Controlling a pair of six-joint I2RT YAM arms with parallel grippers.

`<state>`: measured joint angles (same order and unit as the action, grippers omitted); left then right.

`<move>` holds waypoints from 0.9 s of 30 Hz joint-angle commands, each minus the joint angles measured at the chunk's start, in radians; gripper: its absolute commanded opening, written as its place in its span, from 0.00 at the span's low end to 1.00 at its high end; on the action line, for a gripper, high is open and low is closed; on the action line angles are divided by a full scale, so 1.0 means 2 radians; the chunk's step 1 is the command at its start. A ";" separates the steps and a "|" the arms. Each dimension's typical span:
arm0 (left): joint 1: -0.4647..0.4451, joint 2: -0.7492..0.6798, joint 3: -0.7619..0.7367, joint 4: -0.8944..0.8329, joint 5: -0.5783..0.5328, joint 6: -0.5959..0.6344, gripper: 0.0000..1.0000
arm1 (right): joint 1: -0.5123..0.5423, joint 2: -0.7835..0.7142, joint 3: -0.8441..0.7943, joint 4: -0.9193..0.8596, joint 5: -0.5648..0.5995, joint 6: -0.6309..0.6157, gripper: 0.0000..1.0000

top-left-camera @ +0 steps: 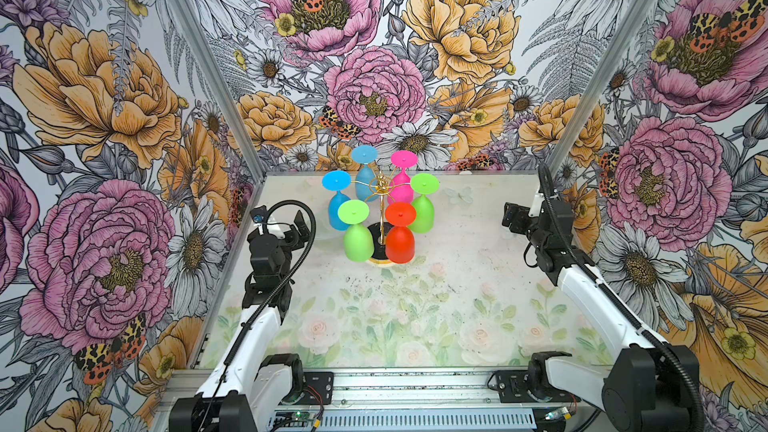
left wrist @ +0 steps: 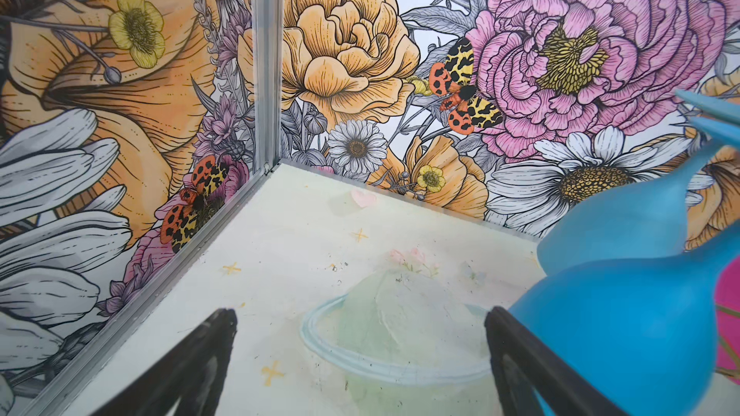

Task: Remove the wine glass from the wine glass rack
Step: 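Raise both arms and move the right gripper toward the red glass, then close the right gripper on the red glass's foot on the rack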

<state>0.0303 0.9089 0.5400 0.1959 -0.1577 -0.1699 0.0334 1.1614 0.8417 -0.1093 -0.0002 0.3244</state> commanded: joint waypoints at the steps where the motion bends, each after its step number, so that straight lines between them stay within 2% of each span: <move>1: -0.003 -0.014 0.066 -0.139 -0.009 -0.008 0.99 | 0.011 -0.006 0.039 -0.089 -0.102 0.055 0.83; 5: -0.002 -0.010 0.143 -0.253 0.029 0.022 0.99 | 0.025 0.002 0.074 -0.110 -0.204 0.106 0.80; 11: -0.001 -0.019 0.204 -0.349 0.135 0.053 0.99 | 0.072 0.015 0.122 -0.111 -0.298 0.159 0.78; 16: -0.001 -0.022 0.222 -0.375 0.205 0.055 0.98 | 0.114 0.025 0.161 -0.109 -0.321 0.189 0.73; 23: -0.001 -0.030 0.219 -0.375 0.224 0.069 0.96 | 0.165 0.051 0.197 -0.108 -0.336 0.212 0.64; 27: -0.001 -0.036 0.221 -0.378 0.258 0.072 0.95 | 0.188 0.070 0.207 -0.108 -0.336 0.221 0.59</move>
<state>0.0292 0.8570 0.9615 -0.5453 0.2783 -0.0483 0.3866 1.2743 1.2221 -0.3264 -0.6525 0.7422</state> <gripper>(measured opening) 0.951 0.591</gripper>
